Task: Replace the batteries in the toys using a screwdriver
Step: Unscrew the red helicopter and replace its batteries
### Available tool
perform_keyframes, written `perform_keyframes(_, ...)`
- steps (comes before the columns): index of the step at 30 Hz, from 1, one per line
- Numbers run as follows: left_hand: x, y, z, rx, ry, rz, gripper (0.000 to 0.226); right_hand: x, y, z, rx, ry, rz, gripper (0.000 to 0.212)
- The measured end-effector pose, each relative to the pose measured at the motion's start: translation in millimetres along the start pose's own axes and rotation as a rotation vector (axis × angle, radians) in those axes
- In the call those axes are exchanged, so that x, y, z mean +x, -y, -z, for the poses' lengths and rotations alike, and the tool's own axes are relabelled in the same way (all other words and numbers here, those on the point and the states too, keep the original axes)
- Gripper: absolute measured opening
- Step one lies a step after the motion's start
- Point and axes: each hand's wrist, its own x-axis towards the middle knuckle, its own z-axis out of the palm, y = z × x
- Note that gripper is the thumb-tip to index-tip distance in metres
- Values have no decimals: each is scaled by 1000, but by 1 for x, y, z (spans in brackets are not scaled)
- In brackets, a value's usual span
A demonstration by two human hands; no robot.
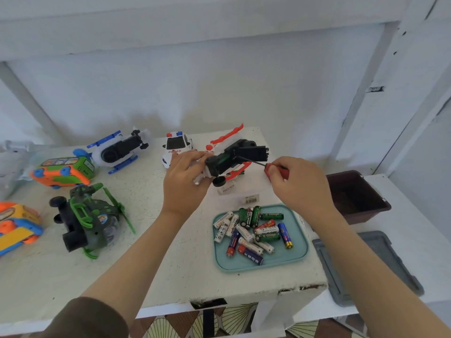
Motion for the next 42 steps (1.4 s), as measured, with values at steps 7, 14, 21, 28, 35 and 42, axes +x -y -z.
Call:
perform_keyframes(7, 2, -4, -2, -54, 13, 30, 33, 2, -2, -11, 28, 26, 14, 25)
perform_keyframes(14, 1, -3, -1, -29, 40, 27, 35, 1, -13, -14, 268, 138, -34, 26)
perform_keyframes(21, 0, -4, -5, -67, 83, 35, 33, 0, -23, -6, 315, 193, -79, 22)
perform_keyframes(28, 3, -4, -6, -24, 77, 37, 33, -7, -13, 5, 230, 263, -22, 23)
perform_keyframes(35, 6, -11, -4, -18, 78, 56, 33, -10, -1, -2, 183, 241, 18, 25)
perform_keyframes(42, 12, -20, -8, 6, 60, 152, 38, -34, 29, -30, 174, 62, 19, 29)
